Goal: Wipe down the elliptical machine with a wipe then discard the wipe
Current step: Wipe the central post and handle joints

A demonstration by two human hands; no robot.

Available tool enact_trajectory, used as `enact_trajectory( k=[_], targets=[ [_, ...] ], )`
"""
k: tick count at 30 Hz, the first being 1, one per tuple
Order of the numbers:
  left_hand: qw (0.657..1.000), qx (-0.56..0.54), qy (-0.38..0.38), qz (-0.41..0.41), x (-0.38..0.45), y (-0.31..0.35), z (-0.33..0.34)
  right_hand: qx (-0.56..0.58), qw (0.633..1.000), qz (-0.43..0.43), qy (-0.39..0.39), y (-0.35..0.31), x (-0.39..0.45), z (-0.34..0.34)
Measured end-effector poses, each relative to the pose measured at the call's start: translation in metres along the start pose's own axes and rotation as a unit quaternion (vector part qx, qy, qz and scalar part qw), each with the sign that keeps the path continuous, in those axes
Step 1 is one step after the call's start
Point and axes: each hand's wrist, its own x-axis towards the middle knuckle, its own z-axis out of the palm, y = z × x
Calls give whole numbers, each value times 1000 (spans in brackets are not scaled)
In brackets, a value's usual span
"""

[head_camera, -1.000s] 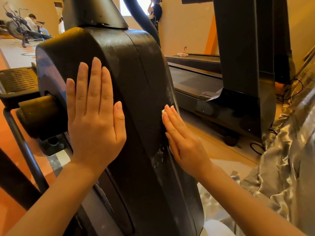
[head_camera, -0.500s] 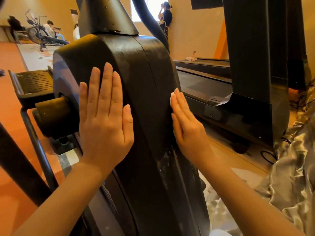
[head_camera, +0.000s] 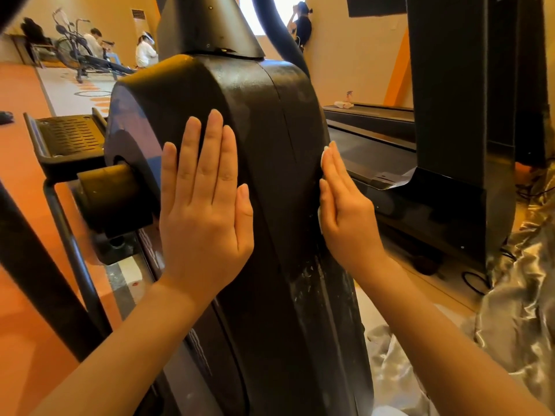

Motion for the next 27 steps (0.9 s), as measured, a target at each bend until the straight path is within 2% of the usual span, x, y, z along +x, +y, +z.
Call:
enact_trajectory(
  k=[9, 18, 27],
  targets=[
    [1000, -17, 4, -8, -4, 2, 2, -15, 999, 16, -27, 4, -73, -2],
    [1000, -14, -22, -4, -22, 6, 0, 0, 1000, 25, 0, -14, -16, 5],
    [999, -28, -26, 0, -27, 6, -1, -44, 998, -18, -48, -8, -124, 10]
  ],
)
